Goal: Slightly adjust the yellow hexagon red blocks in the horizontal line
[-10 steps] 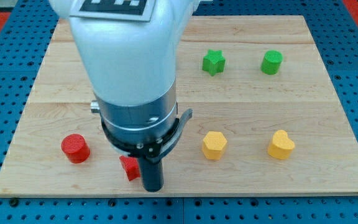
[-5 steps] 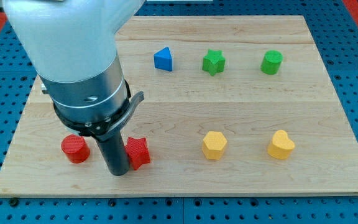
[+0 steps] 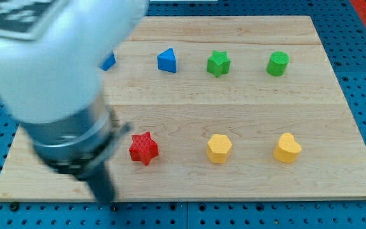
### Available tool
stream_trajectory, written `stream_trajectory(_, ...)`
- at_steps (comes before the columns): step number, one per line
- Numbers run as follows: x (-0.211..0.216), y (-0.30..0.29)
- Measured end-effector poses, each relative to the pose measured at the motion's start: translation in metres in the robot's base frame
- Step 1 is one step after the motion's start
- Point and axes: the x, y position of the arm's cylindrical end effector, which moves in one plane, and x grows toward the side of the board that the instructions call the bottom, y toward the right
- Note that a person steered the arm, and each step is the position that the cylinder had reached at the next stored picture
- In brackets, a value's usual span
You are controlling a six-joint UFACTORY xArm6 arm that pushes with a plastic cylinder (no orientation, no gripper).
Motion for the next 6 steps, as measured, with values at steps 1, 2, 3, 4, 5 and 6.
stream_trajectory(1, -0.021, -0.033)
stream_trajectory(2, -0.022, -0.056)
stream_trajectory(3, -0.039, -0.045)
stream_trajectory(4, -0.044, -0.045)
stream_trajectory(5, -0.021, -0.030)
stream_trajectory(6, -0.004, -0.019)
